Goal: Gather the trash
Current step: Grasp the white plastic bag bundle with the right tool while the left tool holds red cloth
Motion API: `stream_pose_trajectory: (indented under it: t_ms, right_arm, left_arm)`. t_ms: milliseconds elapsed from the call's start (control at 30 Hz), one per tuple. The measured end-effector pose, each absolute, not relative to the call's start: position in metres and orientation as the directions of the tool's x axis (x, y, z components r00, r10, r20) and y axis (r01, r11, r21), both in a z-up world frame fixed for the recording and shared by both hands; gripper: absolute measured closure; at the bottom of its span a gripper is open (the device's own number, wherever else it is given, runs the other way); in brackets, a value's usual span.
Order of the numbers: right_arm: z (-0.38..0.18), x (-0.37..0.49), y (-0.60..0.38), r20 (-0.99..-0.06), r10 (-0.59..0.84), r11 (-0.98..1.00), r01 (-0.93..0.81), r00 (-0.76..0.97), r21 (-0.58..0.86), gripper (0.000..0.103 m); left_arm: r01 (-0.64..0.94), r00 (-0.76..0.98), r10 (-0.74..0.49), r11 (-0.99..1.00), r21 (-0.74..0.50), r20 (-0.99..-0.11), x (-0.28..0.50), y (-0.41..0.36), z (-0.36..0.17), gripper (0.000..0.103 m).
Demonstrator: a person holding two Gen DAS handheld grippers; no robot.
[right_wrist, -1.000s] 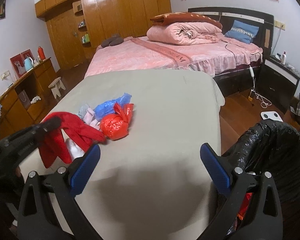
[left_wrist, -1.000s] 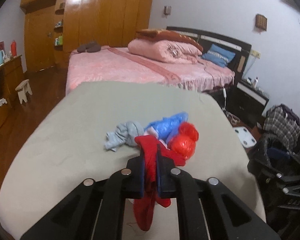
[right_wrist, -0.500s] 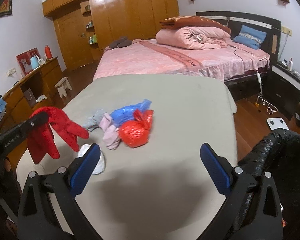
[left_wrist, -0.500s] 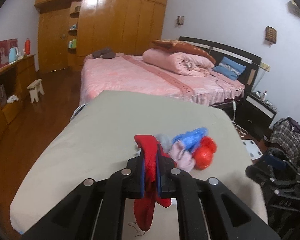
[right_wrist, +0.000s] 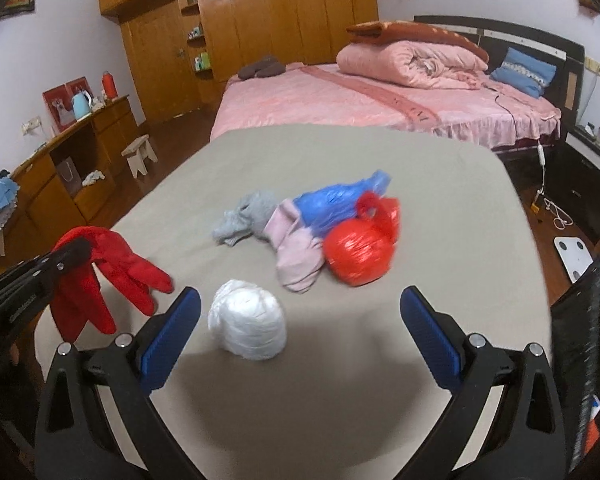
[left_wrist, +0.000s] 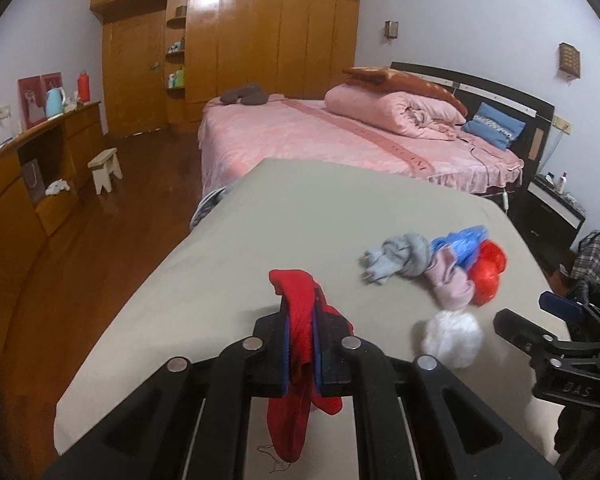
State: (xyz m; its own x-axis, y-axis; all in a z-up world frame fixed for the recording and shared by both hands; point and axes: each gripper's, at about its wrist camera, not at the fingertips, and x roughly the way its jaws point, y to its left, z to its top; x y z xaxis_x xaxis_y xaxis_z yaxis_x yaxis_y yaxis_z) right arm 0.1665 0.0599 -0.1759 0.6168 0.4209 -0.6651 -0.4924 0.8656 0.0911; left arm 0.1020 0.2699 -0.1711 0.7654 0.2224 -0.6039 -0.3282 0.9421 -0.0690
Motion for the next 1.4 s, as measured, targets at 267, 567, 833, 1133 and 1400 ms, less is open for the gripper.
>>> stream_pose_trajectory:
  t_ms: [267,567,833,1133,1400]
  right_arm:
    - [-0.200,0.166,0.090,-0.709,0.396,0.867,-0.493,0.583,0.079,0.007]
    - [-0.216,0.169,0.106,-0.774,0.416,0.832,-0.543,0.478,0.112,0.051]
    - [-0.189,0.158,0.082,-0.739,0.455,0.822,-0.553,0.497,0.133,0.062]
    - [-0.134,0.152,0.039,-0.657,0.461,0.844,-0.523,0.596,0.118,0.062]
    - [-0.096,0.153,-0.003,-0.606,0.454,0.862,-0.493,0.653,0.114,0.062]
  left_arm:
    - [-0.329,0.754,0.232,0.943,-0.047,-0.615,0.098,0.280,-0.187,0.095]
    - [-0.331,0.753,0.226,0.942,-0.058,-0.617,0.093,0.286,-0.191,0.095]
    - [-0.303,0.775,0.196,0.950,-0.081,-0.600,0.094,0.272,-0.178,0.095]
    - [-0.228,0.823,0.135,0.968,-0.103,-0.551,0.100,0.235,-0.147,0.095]
    - [-0.145,0.860,0.064,0.982,-0.121,-0.507,0.107,0.190,-0.113,0.095]
